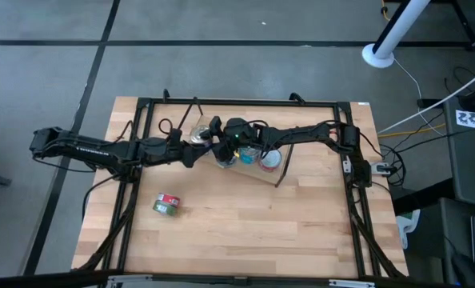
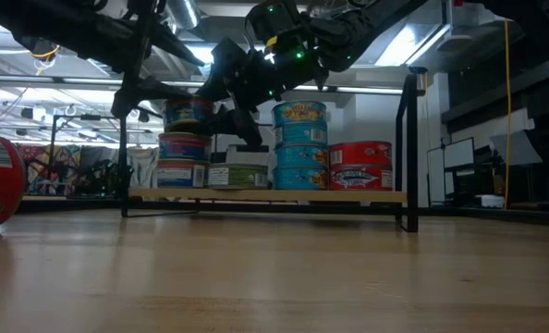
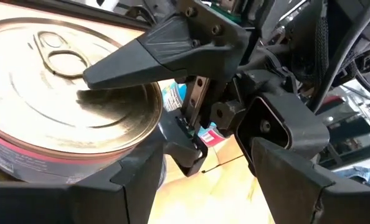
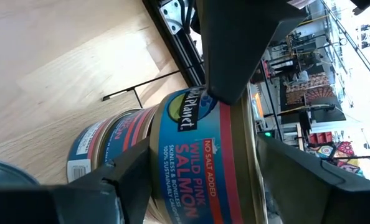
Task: Stack canned seafood by type on shelf
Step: Stack the blue-pink tuna can on top of the blue-pink tuna can on the shelf
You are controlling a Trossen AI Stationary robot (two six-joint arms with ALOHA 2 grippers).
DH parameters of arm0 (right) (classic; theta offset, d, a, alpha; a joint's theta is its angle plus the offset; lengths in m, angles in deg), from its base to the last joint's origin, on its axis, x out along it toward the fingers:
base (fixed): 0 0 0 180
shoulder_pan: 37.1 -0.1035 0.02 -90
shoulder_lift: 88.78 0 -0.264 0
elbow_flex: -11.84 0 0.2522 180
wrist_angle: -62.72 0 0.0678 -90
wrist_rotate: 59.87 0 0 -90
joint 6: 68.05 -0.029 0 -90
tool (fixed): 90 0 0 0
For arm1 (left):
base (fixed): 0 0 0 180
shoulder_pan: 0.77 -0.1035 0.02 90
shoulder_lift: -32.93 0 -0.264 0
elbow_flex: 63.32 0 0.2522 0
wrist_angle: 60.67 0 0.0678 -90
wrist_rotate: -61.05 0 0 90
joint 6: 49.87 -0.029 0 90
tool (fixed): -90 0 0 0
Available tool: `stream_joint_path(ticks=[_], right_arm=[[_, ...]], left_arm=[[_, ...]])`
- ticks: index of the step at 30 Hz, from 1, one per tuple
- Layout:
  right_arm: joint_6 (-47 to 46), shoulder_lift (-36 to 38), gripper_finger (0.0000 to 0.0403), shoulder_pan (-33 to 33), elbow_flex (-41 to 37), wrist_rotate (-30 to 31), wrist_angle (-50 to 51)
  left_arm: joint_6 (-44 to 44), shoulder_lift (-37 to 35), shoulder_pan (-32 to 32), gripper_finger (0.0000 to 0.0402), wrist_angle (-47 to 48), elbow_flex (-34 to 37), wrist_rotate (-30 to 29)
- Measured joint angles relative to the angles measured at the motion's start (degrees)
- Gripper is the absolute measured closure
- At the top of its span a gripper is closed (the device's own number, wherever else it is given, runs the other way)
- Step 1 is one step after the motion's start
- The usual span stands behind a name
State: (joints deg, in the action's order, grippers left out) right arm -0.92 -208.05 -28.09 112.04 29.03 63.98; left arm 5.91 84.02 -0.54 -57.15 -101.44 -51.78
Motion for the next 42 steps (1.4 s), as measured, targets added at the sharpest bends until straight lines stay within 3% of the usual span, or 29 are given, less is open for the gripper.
stream_joint_path(ticks=[5,13,18,23,29,35,42], right_arm=[[-0.02,0.0,0.0132,-0.04,-0.02,0.0,-0.93],[-0.02,0.0,0.0132,-0.04,-0.02,0.09,-0.52],[-0.02,0.02,0.0132,0.03,-0.02,0.19,-0.53],[0.0,0.04,0.0132,0.03,-0.02,0.22,-0.54],[-0.01,0.07,0.0132,0.0,-0.02,0.22,-0.59],[-0.01,0.09,0.0132,0.0,-0.02,0.22,-0.65],[0.0,0.17,0.0132,0.0,-0.02,0.22,-0.67]], left_arm=[[1.64,0.0,0.2,0.016,-0.99,0.0,-0.38],[-3.21,0.0,3.52,0.016,-6.22,-1.5,-0.71],[-7.86,0.0,6.33,0.016,-0.38,-5.58,-3.17],[-8.31,0.49,9.36,0.0164,14.0,-11.24,-7.99],[-9.46,4.77,11.3,0.0217,20.21,-14.89,-12.25],[-5.48,10.69,10.7,0.0282,20.28,-15.17,-12.84],[-5.28,13.19,10.49,0.0343,20.16,-15.17,-17.43]])
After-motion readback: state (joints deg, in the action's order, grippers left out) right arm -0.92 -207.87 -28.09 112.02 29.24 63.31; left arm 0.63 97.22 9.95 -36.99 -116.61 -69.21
